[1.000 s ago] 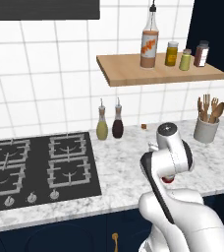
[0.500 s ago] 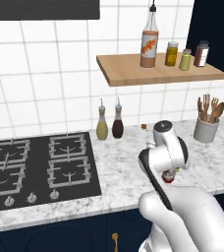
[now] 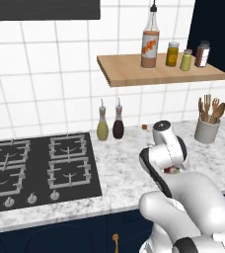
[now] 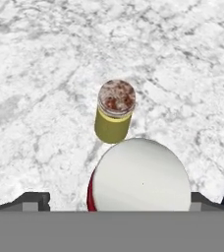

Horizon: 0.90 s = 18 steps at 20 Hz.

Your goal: Put the shaker and condiment bottle from the counter next to their counterparts in the cabinet.

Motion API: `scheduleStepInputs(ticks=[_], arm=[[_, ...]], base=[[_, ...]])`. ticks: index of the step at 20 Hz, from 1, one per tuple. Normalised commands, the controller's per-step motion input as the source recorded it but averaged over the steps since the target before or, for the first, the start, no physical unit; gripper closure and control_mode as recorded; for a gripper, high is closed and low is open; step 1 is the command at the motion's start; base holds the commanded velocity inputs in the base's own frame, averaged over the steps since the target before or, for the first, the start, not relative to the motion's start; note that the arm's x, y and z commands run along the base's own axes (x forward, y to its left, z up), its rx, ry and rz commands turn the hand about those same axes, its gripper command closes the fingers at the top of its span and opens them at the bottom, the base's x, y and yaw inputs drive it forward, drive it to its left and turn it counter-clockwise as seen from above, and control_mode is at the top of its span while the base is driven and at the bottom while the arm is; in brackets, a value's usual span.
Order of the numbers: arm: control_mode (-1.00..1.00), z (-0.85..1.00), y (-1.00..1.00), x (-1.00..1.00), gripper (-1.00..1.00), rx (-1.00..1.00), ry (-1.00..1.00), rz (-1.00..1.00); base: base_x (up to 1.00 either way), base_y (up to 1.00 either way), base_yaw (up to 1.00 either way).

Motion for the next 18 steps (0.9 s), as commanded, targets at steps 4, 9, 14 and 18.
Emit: scheduleStepInputs(ticks=[4, 9, 14, 18], arm=[[-1.00, -0.52, -0.06, 0.11, -1.00, 0.00, 0.00, -0.02], [-1.00, -0.60, -0.01, 0.06, 1.00, -0.03, 0.00, -0.02], [-1.00, -0.44, -0.05, 0.01, 1.00, 0.00, 0.03, -0.02], [-1.00, -0.08, -0.03, 0.01, 1.00, 0.02, 0.00, -0.04]], base=[[0.00, 0.00, 0.00], [0.00, 0.00, 0.00], [0.00, 0.00, 0.00], [0.00, 0.00, 0.00]])
